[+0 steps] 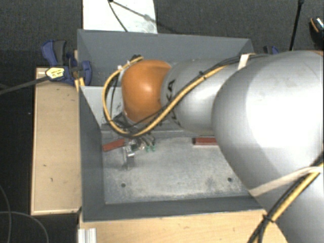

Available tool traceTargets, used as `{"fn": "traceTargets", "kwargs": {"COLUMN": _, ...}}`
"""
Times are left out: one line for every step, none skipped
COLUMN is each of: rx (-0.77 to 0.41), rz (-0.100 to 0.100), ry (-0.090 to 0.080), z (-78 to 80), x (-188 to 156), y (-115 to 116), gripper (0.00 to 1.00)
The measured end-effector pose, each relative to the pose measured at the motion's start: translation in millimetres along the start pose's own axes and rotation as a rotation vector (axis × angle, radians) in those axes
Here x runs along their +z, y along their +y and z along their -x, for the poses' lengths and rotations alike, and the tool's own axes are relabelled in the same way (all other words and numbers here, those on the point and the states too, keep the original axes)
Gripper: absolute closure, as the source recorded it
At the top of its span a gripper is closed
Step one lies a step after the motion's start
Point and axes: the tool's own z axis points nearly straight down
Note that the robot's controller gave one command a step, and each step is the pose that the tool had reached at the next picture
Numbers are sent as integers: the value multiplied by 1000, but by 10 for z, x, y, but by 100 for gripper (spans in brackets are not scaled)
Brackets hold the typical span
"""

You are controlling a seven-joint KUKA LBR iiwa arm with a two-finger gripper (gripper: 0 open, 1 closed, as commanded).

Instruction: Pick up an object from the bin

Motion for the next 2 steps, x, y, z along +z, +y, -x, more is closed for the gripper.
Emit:
{"fn": "traceTargets", "kwargs": {"rx": 3, "rz": 1, "ry": -2, "z": 7, "x": -8, "y": 1, "gripper": 0}}
{"fn": "traceTargets", "kwargs": {"rx": 5, "rz": 1, "ry": -2, "z": 6, "x": -7, "y": 1, "gripper": 100}}
